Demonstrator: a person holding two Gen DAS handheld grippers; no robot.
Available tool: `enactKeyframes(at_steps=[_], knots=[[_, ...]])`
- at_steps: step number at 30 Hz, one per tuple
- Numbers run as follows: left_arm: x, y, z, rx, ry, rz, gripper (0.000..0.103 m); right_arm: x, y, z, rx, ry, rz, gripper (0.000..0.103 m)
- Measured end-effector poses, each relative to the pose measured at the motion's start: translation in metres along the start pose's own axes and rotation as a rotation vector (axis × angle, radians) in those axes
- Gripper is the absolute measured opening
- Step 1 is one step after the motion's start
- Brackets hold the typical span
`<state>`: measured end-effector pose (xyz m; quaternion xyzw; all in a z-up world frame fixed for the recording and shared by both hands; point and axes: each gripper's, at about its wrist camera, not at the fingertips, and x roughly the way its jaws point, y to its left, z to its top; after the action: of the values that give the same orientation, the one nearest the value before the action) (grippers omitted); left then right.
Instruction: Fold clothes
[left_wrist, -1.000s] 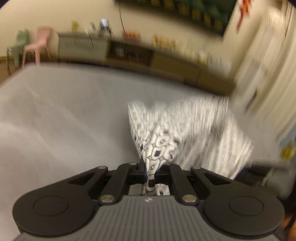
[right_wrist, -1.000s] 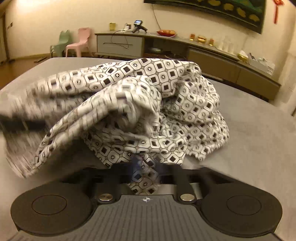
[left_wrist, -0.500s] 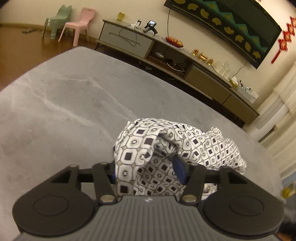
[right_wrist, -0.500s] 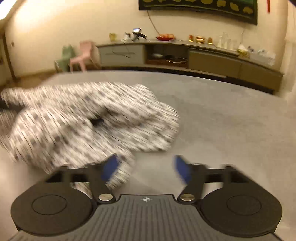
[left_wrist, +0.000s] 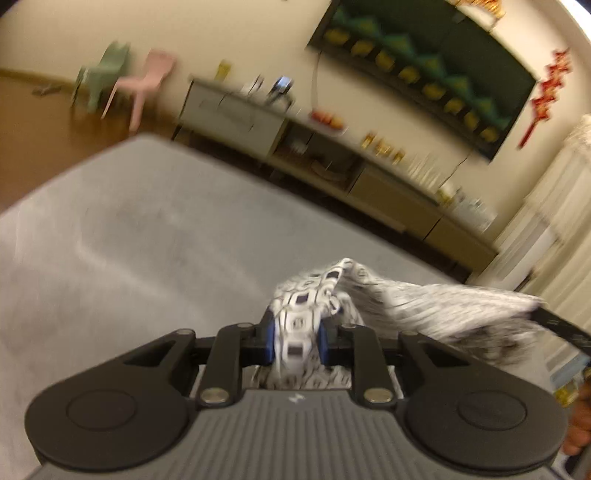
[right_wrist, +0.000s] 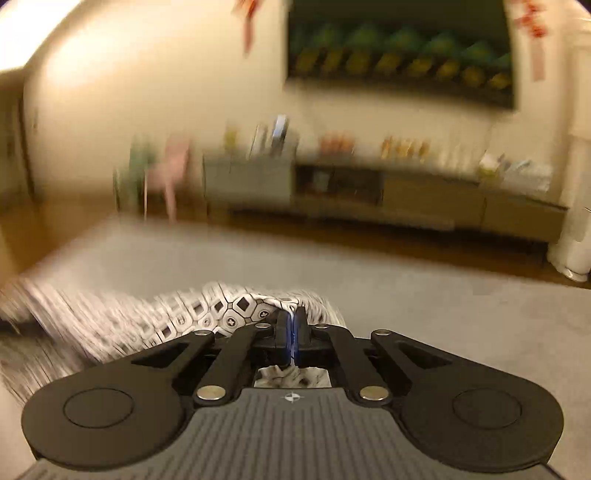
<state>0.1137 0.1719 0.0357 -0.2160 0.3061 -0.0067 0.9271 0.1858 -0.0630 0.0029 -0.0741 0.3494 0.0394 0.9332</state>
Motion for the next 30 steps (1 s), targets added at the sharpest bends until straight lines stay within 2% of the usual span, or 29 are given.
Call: enactKeyframes(at_steps=[1, 5, 8, 10, 11, 12, 14, 15, 17, 18, 19, 20, 23, 27, 29, 30], knots=[[0.001, -0.003, -0.001, 0.001, 0.012, -0.015, 0.038, -0.007, -0.009, -0.003, 0.012, -0.001, -0.027, 0.000], [0.011, -0.014, -0.015, -0.002, 0.089, -0.053, 0.038, -0.033, -0.047, -0.014, 0.058, -0.004, -0.136, 0.001], [0.002, -0.014, -0.021, -0.017, 0.081, -0.054, 0.045, -0.056, -0.066, -0.023, 0.084, -0.027, -0.194, 0.004], [0.000, -0.007, -0.022, -0.041, 0.090, -0.059, 0.050, -0.089, -0.037, -0.032, 0.056, -0.130, -0.111, 0.028], [0.000, -0.003, -0.023, -0.055, 0.096, -0.062, 0.050, -0.107, -0.016, -0.034, 0.018, -0.175, -0.024, 0.055], [-0.001, 0.000, -0.024, -0.068, 0.102, -0.064, 0.050, -0.122, 0.006, -0.036, -0.041, -0.206, 0.071, 0.070], [0.002, 0.003, -0.028, -0.080, 0.131, -0.091, 0.050, -0.138, 0.051, -0.038, -0.193, -0.224, 0.211, 0.075], [0.003, 0.005, -0.030, -0.086, 0.147, -0.105, 0.050, -0.139, 0.070, -0.040, -0.265, -0.215, 0.248, 0.075], [0.006, 0.007, -0.035, -0.096, 0.179, -0.134, 0.050, -0.127, 0.095, -0.039, -0.353, -0.185, 0.247, 0.069], [0.008, 0.008, -0.037, -0.101, 0.195, -0.149, 0.050, -0.117, 0.100, -0.036, -0.366, -0.157, 0.230, 0.036], [0.009, 0.007, -0.040, -0.097, 0.204, -0.158, 0.050, -0.110, 0.098, -0.031, -0.346, -0.136, 0.213, 0.013], [0.009, 0.006, -0.043, -0.090, 0.211, -0.165, 0.050, -0.103, 0.096, -0.026, -0.326, -0.114, 0.196, 0.002], [0.012, -0.001, -0.053, -0.065, 0.230, -0.211, 0.054, -0.117, 0.078, -0.006, -0.153, -0.131, 0.243, 0.002], [0.025, -0.014, -0.066, -0.121, 0.241, -0.328, 0.075, -0.144, 0.043, 0.001, 0.040, -0.160, 0.321, 0.002], [0.038, -0.018, -0.073, -0.181, 0.254, -0.390, 0.077, -0.151, 0.032, 0.000, 0.123, -0.152, 0.379, 0.002], [0.045, -0.020, -0.076, -0.202, 0.263, -0.414, 0.074, -0.152, 0.025, 0.002, 0.160, -0.143, 0.407, 0.002]])
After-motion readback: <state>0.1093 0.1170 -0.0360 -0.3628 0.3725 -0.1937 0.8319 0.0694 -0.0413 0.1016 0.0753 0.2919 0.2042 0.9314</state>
